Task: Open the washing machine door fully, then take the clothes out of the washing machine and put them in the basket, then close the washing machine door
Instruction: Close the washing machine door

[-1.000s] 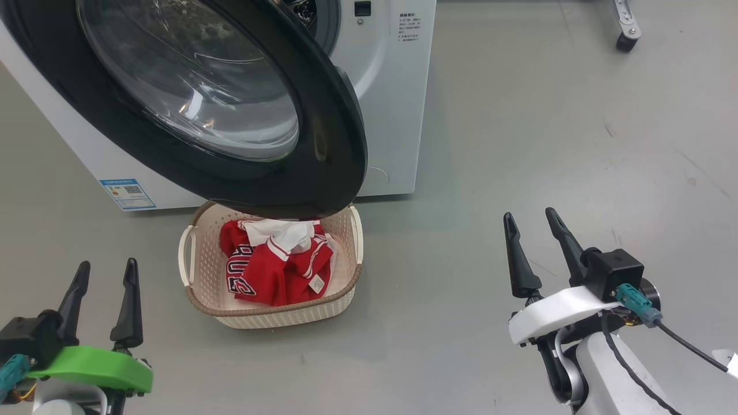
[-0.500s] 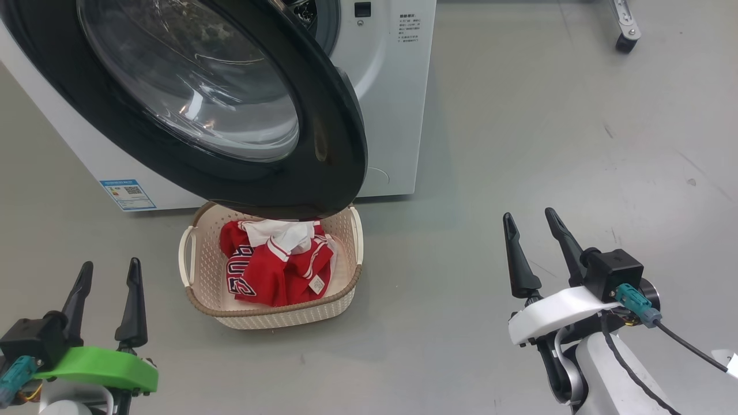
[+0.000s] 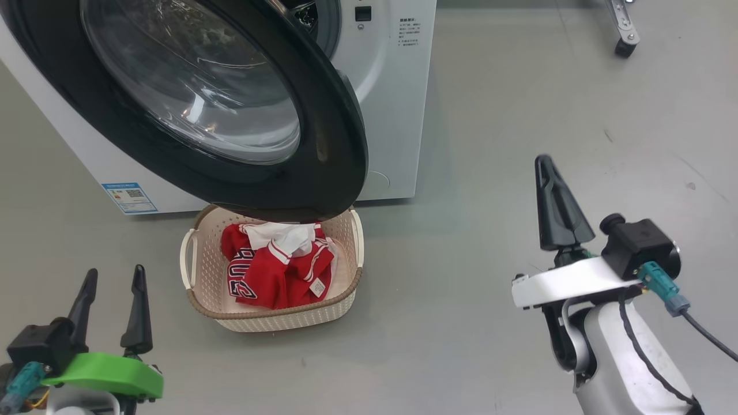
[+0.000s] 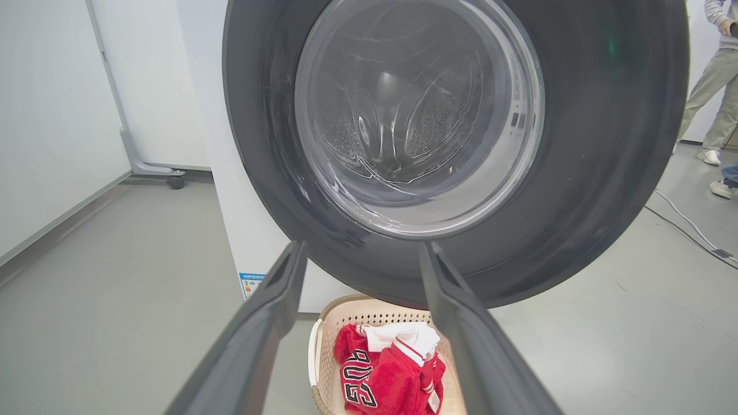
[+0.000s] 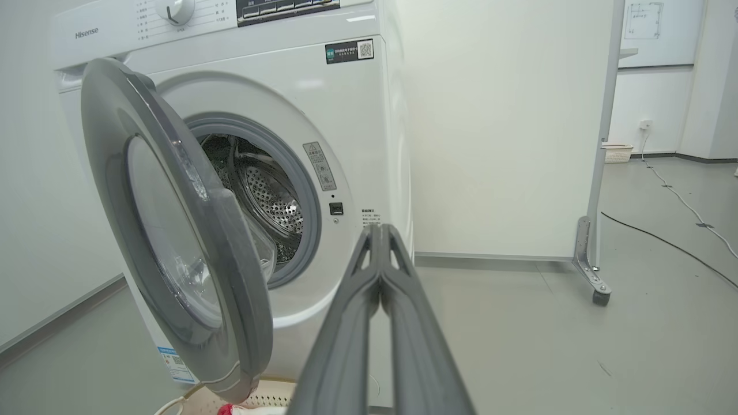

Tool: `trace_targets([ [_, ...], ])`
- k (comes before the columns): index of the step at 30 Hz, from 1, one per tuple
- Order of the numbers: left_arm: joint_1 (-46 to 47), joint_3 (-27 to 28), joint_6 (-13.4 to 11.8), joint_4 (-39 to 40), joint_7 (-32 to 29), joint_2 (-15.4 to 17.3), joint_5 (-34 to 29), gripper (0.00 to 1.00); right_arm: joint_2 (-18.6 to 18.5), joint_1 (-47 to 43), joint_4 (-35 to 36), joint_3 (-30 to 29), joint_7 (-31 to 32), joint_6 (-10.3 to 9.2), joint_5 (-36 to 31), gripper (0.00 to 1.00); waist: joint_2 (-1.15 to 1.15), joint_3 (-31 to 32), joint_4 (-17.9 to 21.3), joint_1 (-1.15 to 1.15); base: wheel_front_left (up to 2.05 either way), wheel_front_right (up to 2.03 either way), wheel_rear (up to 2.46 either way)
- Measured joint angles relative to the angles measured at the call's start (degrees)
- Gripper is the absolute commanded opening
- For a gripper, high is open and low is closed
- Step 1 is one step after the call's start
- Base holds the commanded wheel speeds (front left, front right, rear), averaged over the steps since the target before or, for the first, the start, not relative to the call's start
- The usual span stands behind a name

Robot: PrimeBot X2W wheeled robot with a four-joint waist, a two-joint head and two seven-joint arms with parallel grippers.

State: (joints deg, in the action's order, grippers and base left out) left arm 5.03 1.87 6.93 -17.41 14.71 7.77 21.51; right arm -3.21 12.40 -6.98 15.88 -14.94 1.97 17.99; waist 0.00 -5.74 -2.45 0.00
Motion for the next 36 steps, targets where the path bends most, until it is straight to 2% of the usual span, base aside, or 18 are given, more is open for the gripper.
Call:
trace_targets([
  [6, -0.5, -1.2, 0.0, -0.4, 0.0, -1.4, -1.6, 1.00, -0.1, 1.4, 4.4, 0.3, 0.0, 2.10, -1.0, 0.00, 0.00, 0.5, -1.1, 0.00, 0.00, 0.00, 0.00],
  [17, -0.5, -5.2, 0.0, -0.1, 0.0, -1.7, -1.6, 1.00, -0.2, 5.4, 6.0, 7.7, 0.0, 4.24, -3.4, 0.00, 0.00, 0.4, -5.2, 0.00, 0.00, 0.00, 0.00],
  [30, -0.2, -7.6, 0.0, 1.8, 0.0, -2.6, -1.3, 1.00, -0.6, 10.1, -2.2, 19.1, 1.4, 5.02, -5.1, 0.00, 0.00, -2.9, -10.4, 0.00, 0.00, 0.00, 0.00],
  [36, 2.1, -8.8, 0.0, 3.3, 0.0, -3.1, -0.8, 1.00, -1.2, 13.7, -6.3, 21.3, 3.7, 5.02, -5.3, 0.00, 0.00, -5.9, -12.3, 0.00, 0.00, 0.00, 0.00],
])
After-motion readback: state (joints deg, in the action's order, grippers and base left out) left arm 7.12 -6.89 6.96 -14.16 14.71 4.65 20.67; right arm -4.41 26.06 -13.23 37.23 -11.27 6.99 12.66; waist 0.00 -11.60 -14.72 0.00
